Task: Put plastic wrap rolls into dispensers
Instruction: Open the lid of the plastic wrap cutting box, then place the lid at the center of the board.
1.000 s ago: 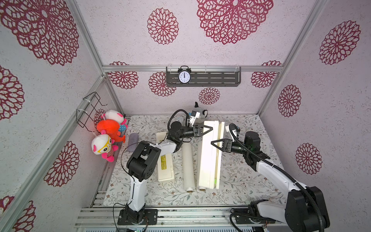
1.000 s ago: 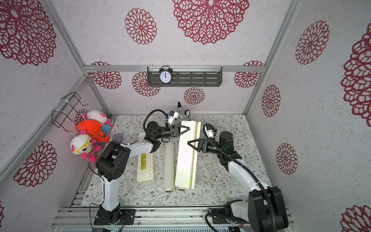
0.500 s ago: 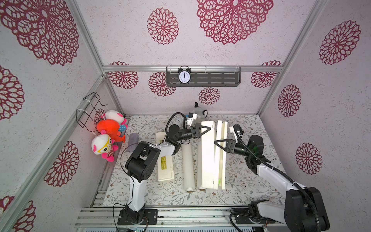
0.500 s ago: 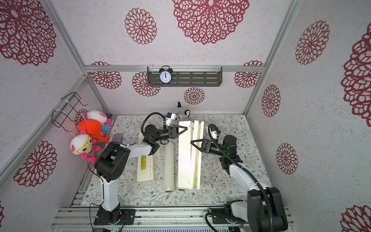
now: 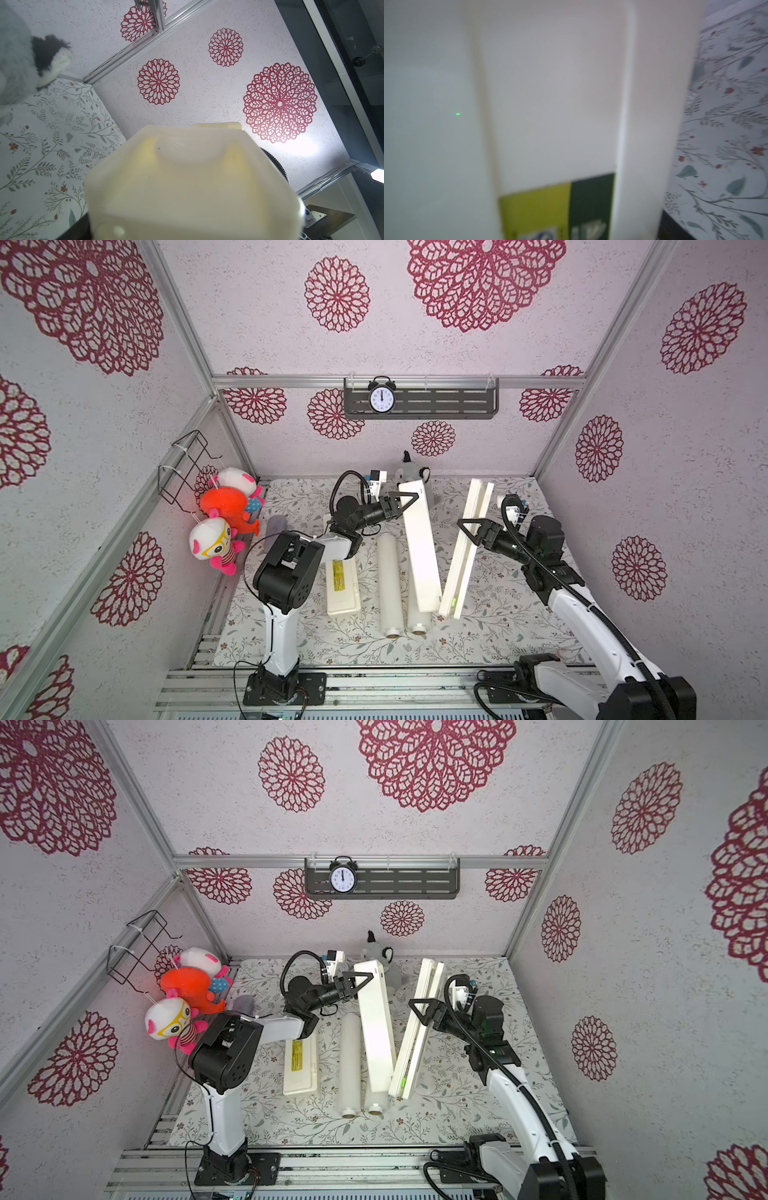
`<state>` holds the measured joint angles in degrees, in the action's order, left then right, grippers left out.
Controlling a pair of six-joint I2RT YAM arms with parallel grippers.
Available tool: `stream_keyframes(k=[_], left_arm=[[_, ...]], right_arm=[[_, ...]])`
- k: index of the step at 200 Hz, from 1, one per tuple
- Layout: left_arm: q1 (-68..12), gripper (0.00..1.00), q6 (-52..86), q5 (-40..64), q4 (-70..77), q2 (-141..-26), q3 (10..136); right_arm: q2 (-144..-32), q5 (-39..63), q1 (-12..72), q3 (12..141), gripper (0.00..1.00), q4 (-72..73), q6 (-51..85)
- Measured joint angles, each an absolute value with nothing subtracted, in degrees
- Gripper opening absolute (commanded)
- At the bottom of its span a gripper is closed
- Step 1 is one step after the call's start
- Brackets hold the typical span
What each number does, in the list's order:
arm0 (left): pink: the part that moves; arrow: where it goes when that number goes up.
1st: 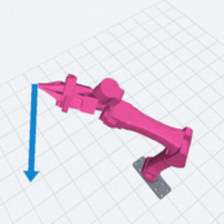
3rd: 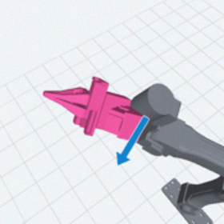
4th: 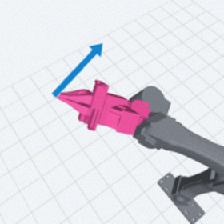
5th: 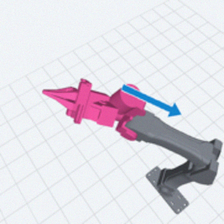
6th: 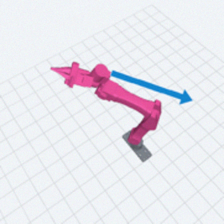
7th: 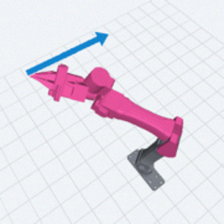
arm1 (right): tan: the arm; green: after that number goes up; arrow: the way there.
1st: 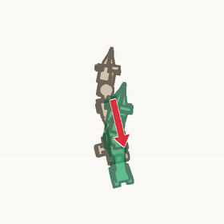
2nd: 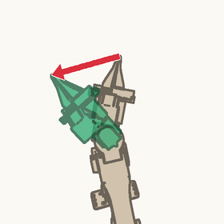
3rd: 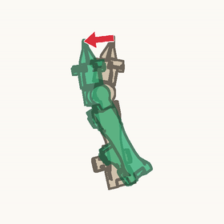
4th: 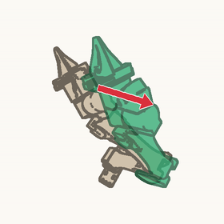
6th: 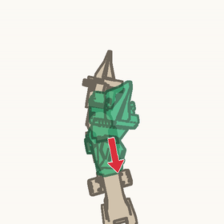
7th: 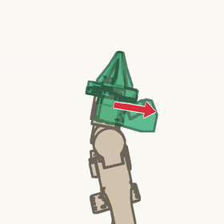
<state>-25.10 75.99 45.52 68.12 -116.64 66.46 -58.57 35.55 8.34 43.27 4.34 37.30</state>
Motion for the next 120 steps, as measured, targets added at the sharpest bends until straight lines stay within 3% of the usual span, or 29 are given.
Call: stream_keyframes(k=[54,120], left_arm=[[-24.99,0.8,72.97,45.54,63.42,-114.02,66.46],[-24.82,0.8,71.9,45.76,61.82,-112.73,66.46]], right_arm=[[-63.18,15.07,8.03,53.63,0.63,-20.56,20.47],[-82.83,-2.85,5.69,54.22,0.65,-27.16,11.4]])
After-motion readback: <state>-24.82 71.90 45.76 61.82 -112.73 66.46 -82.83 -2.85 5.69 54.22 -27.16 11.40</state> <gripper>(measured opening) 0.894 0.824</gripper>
